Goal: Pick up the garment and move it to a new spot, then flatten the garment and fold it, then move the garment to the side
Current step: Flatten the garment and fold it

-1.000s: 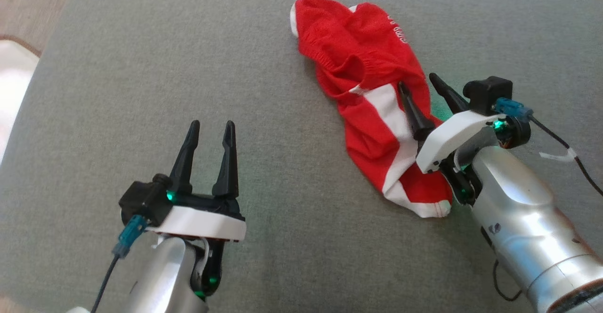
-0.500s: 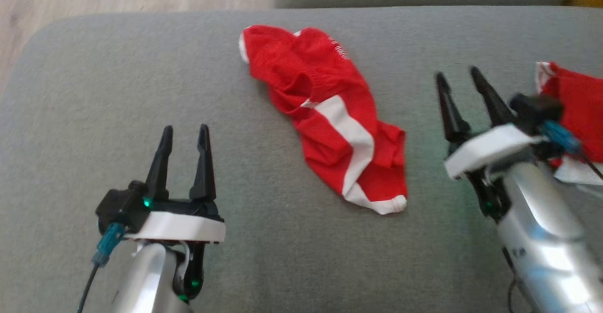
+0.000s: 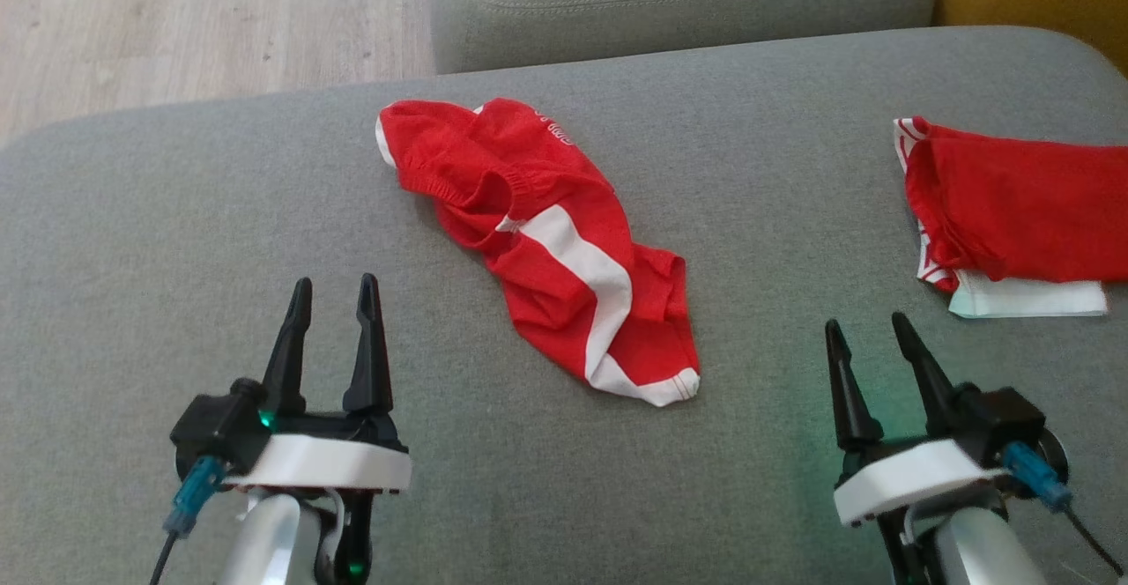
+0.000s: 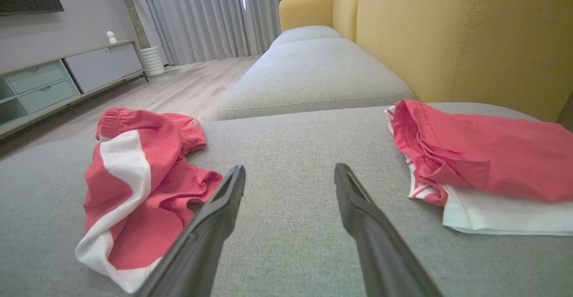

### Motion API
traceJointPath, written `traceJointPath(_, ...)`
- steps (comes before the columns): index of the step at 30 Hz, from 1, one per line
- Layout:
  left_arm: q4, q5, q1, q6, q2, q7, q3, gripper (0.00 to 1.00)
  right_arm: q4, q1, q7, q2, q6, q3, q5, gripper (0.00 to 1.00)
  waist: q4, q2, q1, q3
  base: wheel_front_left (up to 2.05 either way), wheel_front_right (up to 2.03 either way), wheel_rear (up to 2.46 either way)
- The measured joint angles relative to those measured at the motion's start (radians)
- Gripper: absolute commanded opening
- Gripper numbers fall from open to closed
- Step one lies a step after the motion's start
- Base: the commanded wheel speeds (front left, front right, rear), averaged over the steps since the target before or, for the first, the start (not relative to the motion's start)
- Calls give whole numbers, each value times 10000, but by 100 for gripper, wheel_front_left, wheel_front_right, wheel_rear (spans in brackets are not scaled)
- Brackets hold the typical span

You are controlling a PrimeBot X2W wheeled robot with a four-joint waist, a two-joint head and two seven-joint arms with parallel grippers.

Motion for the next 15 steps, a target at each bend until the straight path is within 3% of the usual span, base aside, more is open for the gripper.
traceJointPath(7,-4,25,21,-73,0,0,-21,100,-280,232,0,96,0,278,-397,100,35,0,2,40,0,0,0)
traceJointPath(15,19,90,15,-84,2,0,-105,100,159,229,481,-77,0,1586,-871,100,346,0,2,125,0,0,0)
